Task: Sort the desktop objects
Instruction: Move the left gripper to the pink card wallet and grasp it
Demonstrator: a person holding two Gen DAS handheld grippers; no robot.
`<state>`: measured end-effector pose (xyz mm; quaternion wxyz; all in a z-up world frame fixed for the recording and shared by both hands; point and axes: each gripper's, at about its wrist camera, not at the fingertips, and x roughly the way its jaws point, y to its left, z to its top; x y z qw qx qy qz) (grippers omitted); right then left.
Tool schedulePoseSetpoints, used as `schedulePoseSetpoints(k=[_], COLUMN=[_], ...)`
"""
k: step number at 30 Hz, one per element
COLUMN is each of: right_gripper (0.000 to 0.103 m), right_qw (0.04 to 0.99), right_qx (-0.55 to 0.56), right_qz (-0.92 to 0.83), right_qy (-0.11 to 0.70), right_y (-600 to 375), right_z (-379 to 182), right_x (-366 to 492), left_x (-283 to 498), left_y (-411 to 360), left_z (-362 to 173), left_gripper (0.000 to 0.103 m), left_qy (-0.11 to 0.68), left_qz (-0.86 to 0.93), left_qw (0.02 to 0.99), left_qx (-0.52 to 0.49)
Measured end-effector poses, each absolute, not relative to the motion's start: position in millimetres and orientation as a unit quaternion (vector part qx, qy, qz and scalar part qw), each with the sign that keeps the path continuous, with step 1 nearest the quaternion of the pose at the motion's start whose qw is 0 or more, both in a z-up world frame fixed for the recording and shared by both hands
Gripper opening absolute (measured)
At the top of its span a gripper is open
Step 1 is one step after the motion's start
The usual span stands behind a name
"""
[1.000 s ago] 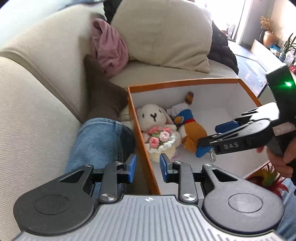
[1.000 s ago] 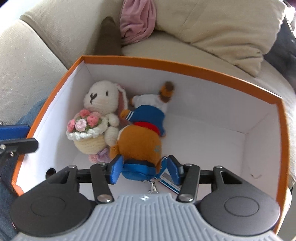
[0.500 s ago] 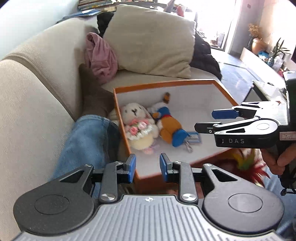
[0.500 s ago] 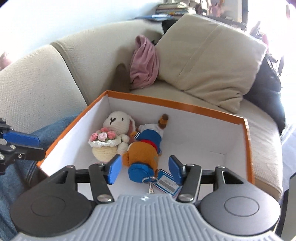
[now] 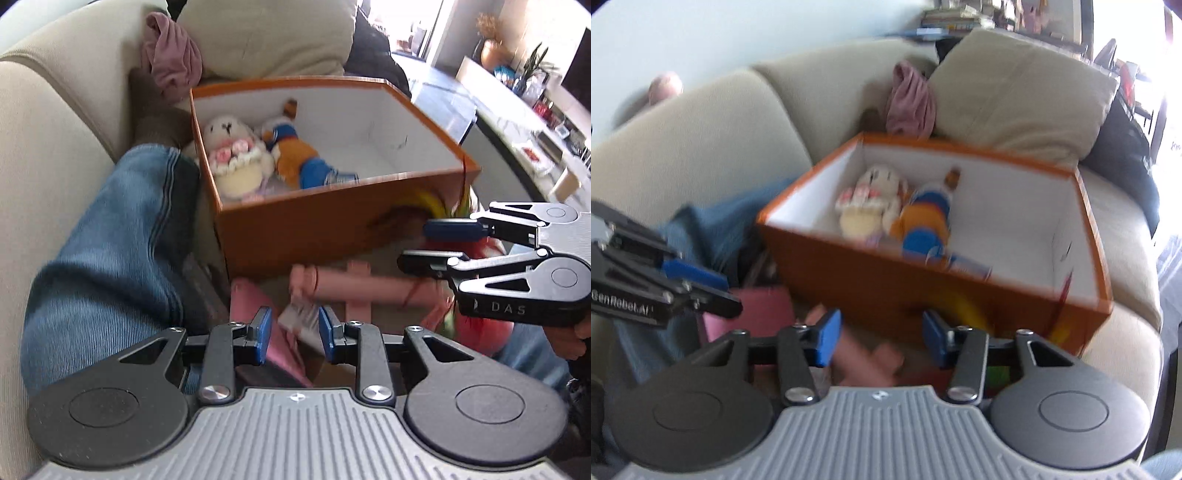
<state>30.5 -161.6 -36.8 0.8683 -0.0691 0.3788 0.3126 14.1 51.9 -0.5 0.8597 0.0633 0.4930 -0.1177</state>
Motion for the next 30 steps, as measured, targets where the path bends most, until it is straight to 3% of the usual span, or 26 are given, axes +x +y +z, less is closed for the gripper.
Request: schedulePoseSetpoints(k=[6, 9, 30], right_gripper=[0.049, 0.049, 0.049], right_qw=[0.862, 0.857, 0.808], right_qx=[-0.073, -0.066, -0.108], right_qz=[0.297, 0.303, 0.359], right_qy=[0.404, 0.411, 0.454], right_y=[-170, -176, -134], right_z=[-54, -57, -85], right_x=[13, 7, 7], left_x=[-12, -21, -4], left_y=[58, 59, 75], left_z=[0, 2, -19], left_gripper=[0.037, 0.053, 0.052], left_qy=[0.492, 0.488, 0.498], left_qz=[-0.132, -0.142, -0.056], left_qw=[0.858, 0.859, 0.865], left_qx=[0.065, 0.061, 0.004])
